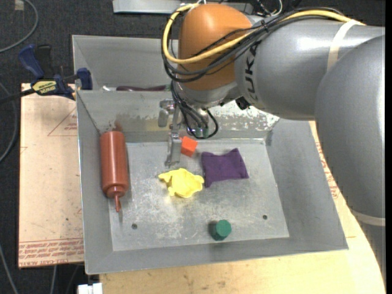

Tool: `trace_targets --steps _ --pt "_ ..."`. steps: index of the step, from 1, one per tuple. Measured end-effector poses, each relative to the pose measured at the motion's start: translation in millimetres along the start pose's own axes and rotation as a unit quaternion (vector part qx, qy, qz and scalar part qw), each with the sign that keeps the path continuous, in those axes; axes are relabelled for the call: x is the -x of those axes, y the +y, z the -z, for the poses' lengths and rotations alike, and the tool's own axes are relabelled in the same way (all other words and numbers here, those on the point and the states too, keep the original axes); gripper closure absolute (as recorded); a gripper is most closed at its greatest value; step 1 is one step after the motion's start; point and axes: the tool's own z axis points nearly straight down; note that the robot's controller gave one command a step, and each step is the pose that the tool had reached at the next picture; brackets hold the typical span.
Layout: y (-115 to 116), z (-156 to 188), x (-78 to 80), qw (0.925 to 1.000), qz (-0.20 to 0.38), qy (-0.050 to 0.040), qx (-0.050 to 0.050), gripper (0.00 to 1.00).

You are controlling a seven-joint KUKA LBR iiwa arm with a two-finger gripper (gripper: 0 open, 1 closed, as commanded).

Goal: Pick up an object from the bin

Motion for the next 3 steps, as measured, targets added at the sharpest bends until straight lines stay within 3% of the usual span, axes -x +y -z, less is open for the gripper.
trace_targets --steps 1,2,3 --pt "-1 5 1.3 1.0000 -0.001 -0.0038 0.000 0.00" --pt "-17 -11 -8.0 0.9993 0.035 -0.0070 0.002 0.00" --pt "-50 -44 -20.7 0.9976 0.069 -0.0033 0.000 0.00"
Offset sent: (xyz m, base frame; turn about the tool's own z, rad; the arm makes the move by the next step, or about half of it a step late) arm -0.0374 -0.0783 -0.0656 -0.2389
